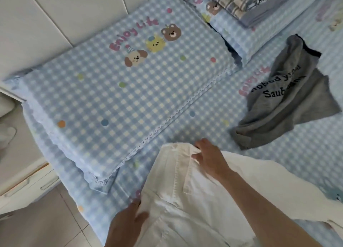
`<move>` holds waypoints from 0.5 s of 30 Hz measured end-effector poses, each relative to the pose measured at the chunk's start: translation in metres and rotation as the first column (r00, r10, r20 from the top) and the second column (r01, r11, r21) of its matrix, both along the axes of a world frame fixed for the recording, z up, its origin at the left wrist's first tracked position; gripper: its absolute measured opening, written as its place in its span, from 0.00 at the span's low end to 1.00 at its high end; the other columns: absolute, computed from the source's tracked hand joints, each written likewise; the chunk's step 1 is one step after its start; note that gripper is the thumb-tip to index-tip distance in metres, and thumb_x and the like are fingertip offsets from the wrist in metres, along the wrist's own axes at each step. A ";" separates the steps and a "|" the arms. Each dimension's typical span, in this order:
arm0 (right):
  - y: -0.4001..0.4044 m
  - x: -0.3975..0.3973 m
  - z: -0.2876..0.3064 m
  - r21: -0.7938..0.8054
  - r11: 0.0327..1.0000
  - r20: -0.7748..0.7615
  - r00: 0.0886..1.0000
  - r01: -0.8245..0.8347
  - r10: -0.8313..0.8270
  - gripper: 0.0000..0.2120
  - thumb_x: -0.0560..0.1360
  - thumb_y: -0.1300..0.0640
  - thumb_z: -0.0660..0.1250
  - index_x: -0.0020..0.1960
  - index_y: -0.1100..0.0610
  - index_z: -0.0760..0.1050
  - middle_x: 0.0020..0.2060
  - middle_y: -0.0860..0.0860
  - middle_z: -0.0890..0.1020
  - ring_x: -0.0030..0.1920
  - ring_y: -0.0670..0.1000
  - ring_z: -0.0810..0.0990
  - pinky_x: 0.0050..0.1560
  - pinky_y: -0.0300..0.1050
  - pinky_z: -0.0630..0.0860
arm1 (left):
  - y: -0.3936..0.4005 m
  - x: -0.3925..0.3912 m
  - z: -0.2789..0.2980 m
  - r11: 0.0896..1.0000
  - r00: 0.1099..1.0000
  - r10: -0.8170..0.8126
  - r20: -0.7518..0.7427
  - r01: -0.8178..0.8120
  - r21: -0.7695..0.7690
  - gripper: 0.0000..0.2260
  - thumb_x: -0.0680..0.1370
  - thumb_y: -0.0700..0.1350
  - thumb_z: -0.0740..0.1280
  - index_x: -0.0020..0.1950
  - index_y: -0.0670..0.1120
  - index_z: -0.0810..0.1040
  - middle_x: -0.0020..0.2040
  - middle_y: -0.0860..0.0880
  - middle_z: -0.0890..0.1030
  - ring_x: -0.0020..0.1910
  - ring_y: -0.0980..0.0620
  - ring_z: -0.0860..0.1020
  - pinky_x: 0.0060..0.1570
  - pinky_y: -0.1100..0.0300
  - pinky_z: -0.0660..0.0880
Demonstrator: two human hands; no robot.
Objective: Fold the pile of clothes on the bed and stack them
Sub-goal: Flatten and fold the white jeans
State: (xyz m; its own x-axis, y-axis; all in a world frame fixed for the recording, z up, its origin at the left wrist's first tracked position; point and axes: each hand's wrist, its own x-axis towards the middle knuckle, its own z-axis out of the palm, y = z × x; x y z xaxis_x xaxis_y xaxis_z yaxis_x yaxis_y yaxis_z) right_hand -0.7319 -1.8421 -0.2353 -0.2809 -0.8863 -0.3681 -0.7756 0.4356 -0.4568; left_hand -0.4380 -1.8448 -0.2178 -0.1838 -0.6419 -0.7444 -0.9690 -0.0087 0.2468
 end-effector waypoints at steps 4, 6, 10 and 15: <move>-0.050 -0.038 0.018 -0.267 0.955 -0.003 0.991 0.129 -0.135 0.10 0.75 0.53 0.67 0.53 0.57 0.74 0.48 0.55 0.75 0.47 0.60 0.78 0.48 0.54 0.74 | -0.063 -0.029 0.021 0.906 0.998 -0.055 -0.008 0.047 -0.421 0.15 0.75 0.51 0.67 0.60 0.48 0.75 0.53 0.44 0.82 0.52 0.41 0.79 0.49 0.52 0.74; -0.061 -0.066 0.018 -0.163 0.977 -0.057 0.987 0.138 -0.149 0.14 0.76 0.50 0.65 0.58 0.56 0.72 0.54 0.55 0.77 0.54 0.58 0.78 0.54 0.55 0.73 | -0.085 -0.054 0.023 0.852 0.979 -0.170 0.109 0.201 -0.483 0.23 0.75 0.47 0.68 0.68 0.45 0.70 0.59 0.44 0.77 0.58 0.43 0.75 0.56 0.51 0.71; -0.010 -0.136 0.005 0.295 0.920 -0.270 0.946 0.257 -0.177 0.19 0.78 0.46 0.59 0.65 0.55 0.67 0.63 0.55 0.75 0.64 0.57 0.73 0.62 0.54 0.70 | -0.096 -0.130 0.016 0.619 0.811 -0.581 -0.068 0.386 -0.684 0.34 0.61 0.30 0.75 0.66 0.39 0.73 0.64 0.37 0.76 0.61 0.37 0.76 0.58 0.46 0.76; 0.077 -0.193 -0.010 0.468 0.814 -0.297 0.929 0.344 -0.221 0.25 0.75 0.40 0.61 0.66 0.53 0.64 0.64 0.52 0.74 0.64 0.55 0.72 0.63 0.53 0.68 | -0.147 -0.245 -0.013 0.430 0.584 -0.795 0.166 0.735 -0.524 0.34 0.74 0.34 0.60 0.77 0.42 0.47 0.77 0.41 0.50 0.77 0.43 0.48 0.75 0.51 0.45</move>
